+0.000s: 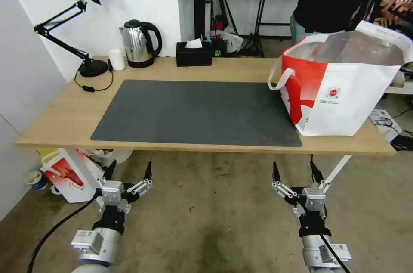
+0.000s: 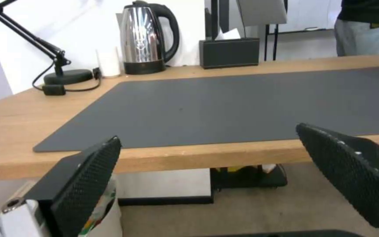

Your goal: Pick up the trash from the table and place it into the takeout bag.

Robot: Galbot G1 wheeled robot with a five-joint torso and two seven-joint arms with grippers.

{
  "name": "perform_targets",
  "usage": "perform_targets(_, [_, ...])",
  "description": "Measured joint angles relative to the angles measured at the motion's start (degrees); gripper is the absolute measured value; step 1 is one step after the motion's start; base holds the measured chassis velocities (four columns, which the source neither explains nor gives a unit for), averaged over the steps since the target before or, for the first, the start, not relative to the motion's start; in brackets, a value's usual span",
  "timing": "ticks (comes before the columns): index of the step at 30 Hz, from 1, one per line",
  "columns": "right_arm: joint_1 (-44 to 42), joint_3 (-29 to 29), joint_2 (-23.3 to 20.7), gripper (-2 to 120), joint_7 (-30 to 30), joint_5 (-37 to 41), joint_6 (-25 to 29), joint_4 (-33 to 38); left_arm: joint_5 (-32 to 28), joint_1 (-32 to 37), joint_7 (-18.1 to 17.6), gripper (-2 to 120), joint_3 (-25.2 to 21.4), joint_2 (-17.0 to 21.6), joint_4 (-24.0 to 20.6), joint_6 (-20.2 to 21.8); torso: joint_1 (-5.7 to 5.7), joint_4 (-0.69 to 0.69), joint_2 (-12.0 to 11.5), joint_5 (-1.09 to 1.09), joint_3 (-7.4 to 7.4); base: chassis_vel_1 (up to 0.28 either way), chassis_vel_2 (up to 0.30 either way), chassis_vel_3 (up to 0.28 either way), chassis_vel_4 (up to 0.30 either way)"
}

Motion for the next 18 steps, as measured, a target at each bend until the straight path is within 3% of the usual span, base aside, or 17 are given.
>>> perform_targets(18, [0.00,0.00,0.00,100,0.00,0.00,0.00,0.00,-0.07,0.01,0.04,100,-0.02,0.02,0.02,0.06,0.00,0.00,0.00,0.00,0.00,0.000,0.000,0.000,0.000])
